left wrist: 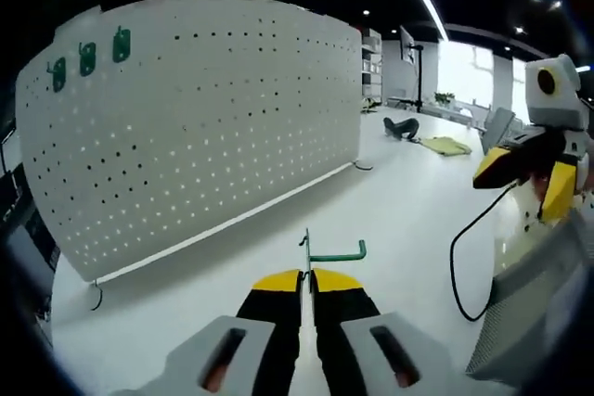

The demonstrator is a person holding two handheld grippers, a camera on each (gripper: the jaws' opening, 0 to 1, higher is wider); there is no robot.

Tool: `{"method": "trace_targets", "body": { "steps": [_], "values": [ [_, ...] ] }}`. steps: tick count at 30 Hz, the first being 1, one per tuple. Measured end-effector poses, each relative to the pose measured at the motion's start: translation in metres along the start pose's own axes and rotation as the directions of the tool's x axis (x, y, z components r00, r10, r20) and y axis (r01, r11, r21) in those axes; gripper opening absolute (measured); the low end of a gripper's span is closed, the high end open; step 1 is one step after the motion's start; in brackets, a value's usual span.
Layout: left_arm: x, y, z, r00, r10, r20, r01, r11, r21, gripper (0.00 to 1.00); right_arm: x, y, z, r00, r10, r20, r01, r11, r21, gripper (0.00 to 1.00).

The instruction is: Insert the hook assembly into the mounting plate slot until the hook locks in place.

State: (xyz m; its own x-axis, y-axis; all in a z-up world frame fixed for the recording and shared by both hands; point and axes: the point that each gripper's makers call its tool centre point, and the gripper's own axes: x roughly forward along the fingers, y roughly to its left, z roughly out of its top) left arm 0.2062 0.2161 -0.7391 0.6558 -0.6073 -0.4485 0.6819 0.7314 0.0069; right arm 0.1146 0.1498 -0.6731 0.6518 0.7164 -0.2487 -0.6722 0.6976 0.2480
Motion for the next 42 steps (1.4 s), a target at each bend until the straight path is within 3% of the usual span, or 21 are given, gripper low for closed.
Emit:
{"method": "trace_targets", "body": {
  "steps": [10, 13, 24, 32, 42],
  "values": [
    [-0.023, -0.02, 0.013, 0.997, -0.012, 0.076, 0.015, 0.999, -0.044, 0.04, -0.001, 0.009, 0.007, 0.999, 0.007, 0.031, -0.007, 1.0, 0.006, 0.32],
    [-0.03, -0.029, 0.02, 0.993, -0.038, 0.116, 0.045, 0.997, -0.056, 0.04, 0.0, 0.011, 0.009, 0.999, 0.008, 0.039, -0.009, 1.0, 0.012, 0.31],
    [-0.051, -0.049, 0.037, 0.979, -0.046, 0.2, 0.062, 0.995, -0.078, 0.04, 0.002, 0.016, 0.013, 0.998, -0.001, 0.071, -0.001, 0.999, 0.035, 0.29],
    [-0.065, -0.056, 0.049, 0.963, -0.058, 0.262, 0.077, 0.995, -0.062, 0.04, 0.002, 0.017, 0.02, 0.992, -0.017, 0.126, -0.002, 0.989, 0.148, 0.24],
    [-0.083, -0.061, 0.054, 0.948, -0.091, 0.306, 0.107, 0.994, -0.035, 0.04, 0.011, 0.033, 0.028, 0.984, -0.001, 0.176, -0.039, 0.974, 0.223, 0.14]
  ]
}}
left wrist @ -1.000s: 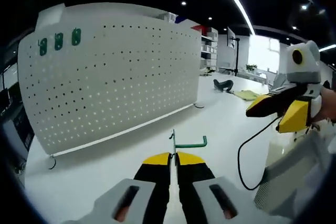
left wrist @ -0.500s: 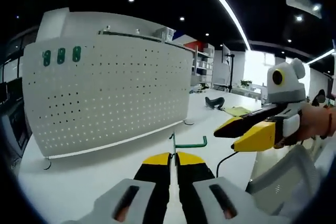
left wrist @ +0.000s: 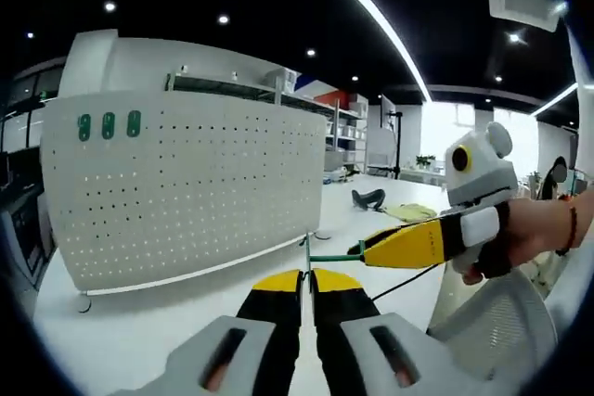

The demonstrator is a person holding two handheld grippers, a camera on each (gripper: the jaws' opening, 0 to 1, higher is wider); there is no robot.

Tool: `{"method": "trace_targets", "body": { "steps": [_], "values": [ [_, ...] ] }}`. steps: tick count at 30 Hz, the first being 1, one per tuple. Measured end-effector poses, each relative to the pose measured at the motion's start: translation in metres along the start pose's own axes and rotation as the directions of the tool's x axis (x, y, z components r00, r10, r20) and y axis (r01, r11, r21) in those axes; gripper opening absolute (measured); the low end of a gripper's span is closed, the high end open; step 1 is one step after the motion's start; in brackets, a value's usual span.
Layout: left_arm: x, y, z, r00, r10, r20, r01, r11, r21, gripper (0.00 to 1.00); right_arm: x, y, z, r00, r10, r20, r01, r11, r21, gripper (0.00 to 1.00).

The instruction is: Insert the hook assembly into the mounting plate slot until the hook locks in place.

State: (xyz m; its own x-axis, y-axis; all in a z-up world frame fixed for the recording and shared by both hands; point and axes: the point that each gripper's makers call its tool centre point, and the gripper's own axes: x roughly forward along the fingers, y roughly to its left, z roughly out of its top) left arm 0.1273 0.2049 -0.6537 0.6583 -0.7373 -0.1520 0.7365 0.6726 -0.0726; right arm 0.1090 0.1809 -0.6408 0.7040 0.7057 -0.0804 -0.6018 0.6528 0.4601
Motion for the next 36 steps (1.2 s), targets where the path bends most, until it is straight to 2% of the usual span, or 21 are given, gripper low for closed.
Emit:
{"method": "trace_targets", "body": {
  "steps": [9, 12, 19, 23, 28, 31, 36],
  "values": [
    [-0.012, -0.002, 0.007, 0.999, -0.019, 0.039, 0.019, 1.0, -0.001, 0.04, 0.009, 0.011, 0.0, 1.0, 0.017, -0.002, -0.017, 0.999, 0.028, 0.08],
    [-0.016, -0.002, 0.009, 0.998, -0.023, 0.053, 0.023, 1.0, -0.003, 0.04, 0.012, 0.015, 0.0, 0.999, 0.032, 0.004, -0.032, 0.996, 0.078, 0.05],
    [-0.022, 0.0, 0.015, 0.997, -0.029, 0.077, 0.029, 1.0, 0.007, 0.04, 0.019, 0.023, 0.002, 0.999, 0.038, 0.009, -0.039, 0.992, 0.117, 0.03],
    [-0.024, 0.002, 0.016, 0.996, -0.03, 0.079, 0.029, 0.999, 0.016, 0.04, 0.022, 0.025, 0.002, 0.999, 0.033, -0.004, -0.033, 0.991, 0.127, 0.02],
    [-0.026, 0.004, 0.018, 0.996, -0.03, 0.087, 0.026, 0.999, 0.042, 0.04, 0.024, 0.028, 0.001, 0.999, 0.028, -0.029, -0.022, 0.98, 0.198, 0.01],
    [-0.027, 0.008, 0.02, 0.995, -0.02, 0.094, 0.015, 0.998, 0.056, 0.04, 0.027, 0.03, 0.003, 1.0, 0.012, -0.027, -0.007, 0.987, 0.161, 0.01],
    [-0.031, 0.013, 0.021, 0.996, -0.018, 0.092, 0.015, 0.999, 0.036, 0.06, 0.032, 0.035, 0.006, 0.999, 0.007, -0.035, -0.002, 0.991, 0.134, 0.01]
  ]
}}
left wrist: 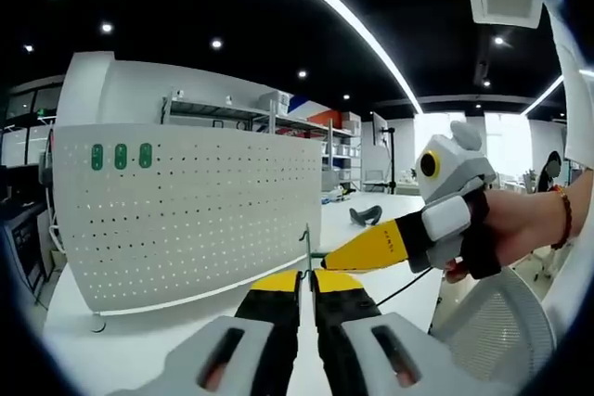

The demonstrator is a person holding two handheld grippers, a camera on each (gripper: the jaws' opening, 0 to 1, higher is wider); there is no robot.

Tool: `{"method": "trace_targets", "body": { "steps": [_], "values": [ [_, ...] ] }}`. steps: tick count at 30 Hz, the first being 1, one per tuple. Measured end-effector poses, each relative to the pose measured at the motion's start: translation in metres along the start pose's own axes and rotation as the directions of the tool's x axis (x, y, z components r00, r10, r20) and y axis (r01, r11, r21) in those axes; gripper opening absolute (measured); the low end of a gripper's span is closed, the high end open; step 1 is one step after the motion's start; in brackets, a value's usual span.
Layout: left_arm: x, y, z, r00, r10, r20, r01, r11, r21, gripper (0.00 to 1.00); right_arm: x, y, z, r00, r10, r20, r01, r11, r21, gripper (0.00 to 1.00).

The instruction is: Insert the hook assembly into the mounting plate slot until the hook locks in place.

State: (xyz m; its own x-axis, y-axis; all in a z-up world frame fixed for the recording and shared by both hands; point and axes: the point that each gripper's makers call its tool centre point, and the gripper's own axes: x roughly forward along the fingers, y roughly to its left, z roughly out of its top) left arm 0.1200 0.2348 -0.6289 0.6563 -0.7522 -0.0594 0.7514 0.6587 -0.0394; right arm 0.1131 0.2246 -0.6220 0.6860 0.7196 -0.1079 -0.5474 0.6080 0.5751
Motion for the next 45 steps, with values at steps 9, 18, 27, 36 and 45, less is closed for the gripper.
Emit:
{"method": "trace_targets", "body": {
  "steps": [9, 18, 27, 36, 45],
  "values": [
    [-0.016, 0.014, -0.001, 1.0, 0.026, -0.001, -0.026, 1.0, -0.004, 0.11, 0.01, 0.005, 0.011, 1.0, -0.018, 0.01, 0.018, 0.996, -0.084, 0.01],
    [-0.032, 0.027, -0.005, 0.999, 0.037, -0.009, -0.037, 0.999, -0.007, 0.14, 0.023, 0.004, 0.025, 0.998, -0.048, 0.044, 0.054, 0.99, -0.131, 0.01],
    [-0.046, 0.041, 0.002, 0.997, 0.07, 0.024, -0.07, 0.998, -0.008, 0.2, 0.033, -0.002, 0.037, 0.995, -0.082, 0.065, 0.091, 0.983, -0.157, 0.01],
    [-0.051, 0.048, 0.003, 0.998, 0.062, 0.02, -0.063, 0.998, 0.014, 0.28, 0.044, -0.005, 0.057, 0.989, -0.111, 0.099, 0.129, 0.971, -0.202, 0.01],
    [-0.058, 0.05, 0.008, 0.997, 0.067, 0.022, -0.068, 0.997, 0.047, 0.36, 0.054, -0.01, 0.07, 0.98, -0.143, 0.138, 0.173, 0.955, -0.242, 0.01]
  ]
}}
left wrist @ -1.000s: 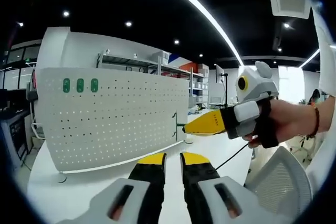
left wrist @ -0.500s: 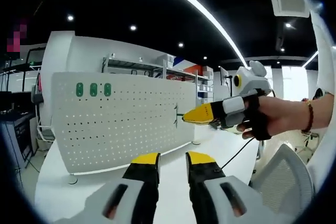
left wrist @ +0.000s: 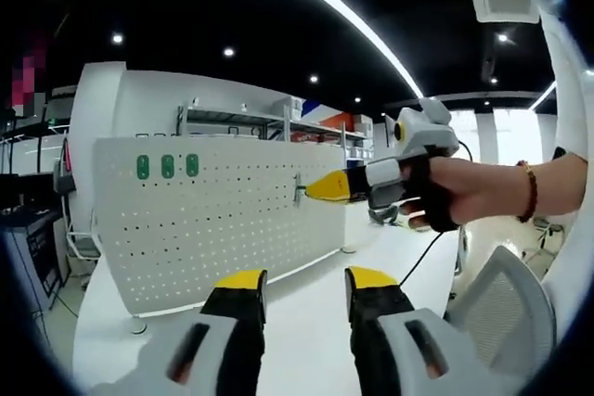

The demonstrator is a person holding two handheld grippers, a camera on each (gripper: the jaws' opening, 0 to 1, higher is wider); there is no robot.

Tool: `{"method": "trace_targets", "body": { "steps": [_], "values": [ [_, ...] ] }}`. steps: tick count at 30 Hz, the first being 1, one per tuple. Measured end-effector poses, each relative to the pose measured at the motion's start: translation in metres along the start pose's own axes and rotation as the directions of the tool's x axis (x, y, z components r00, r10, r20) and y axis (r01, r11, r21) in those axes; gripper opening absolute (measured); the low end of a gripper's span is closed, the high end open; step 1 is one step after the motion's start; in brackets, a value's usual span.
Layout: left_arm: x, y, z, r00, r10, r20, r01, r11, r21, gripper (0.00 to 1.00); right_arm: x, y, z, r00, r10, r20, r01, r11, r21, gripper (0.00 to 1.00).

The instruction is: Insert the hook assembly into the mounting plate slot until the hook locks in place.

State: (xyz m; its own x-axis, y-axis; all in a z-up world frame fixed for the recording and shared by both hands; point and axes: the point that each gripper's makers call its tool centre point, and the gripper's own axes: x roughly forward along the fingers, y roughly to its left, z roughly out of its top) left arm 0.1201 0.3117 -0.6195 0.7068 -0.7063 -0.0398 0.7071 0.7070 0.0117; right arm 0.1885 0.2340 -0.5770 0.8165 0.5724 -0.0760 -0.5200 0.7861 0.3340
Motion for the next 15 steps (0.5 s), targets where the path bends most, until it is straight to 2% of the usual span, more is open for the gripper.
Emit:
{"method": "trace_targets", "body": {
  "steps": [6, 15],
  "values": [
    [-0.009, 0.009, 0.006, 0.999, 0.029, 0.028, -0.029, 1.0, 0.007, 0.36, 0.008, -0.002, 0.008, 1.0, -0.016, 0.02, 0.017, 1.0, -0.026, 0.01],
    [-0.019, 0.018, 0.005, 0.999, 0.041, 0.015, -0.041, 0.999, 0.023, 0.45, 0.016, -0.004, 0.02, 0.997, -0.07, 0.042, 0.073, 0.993, -0.095, 0.01]
  ]
}}
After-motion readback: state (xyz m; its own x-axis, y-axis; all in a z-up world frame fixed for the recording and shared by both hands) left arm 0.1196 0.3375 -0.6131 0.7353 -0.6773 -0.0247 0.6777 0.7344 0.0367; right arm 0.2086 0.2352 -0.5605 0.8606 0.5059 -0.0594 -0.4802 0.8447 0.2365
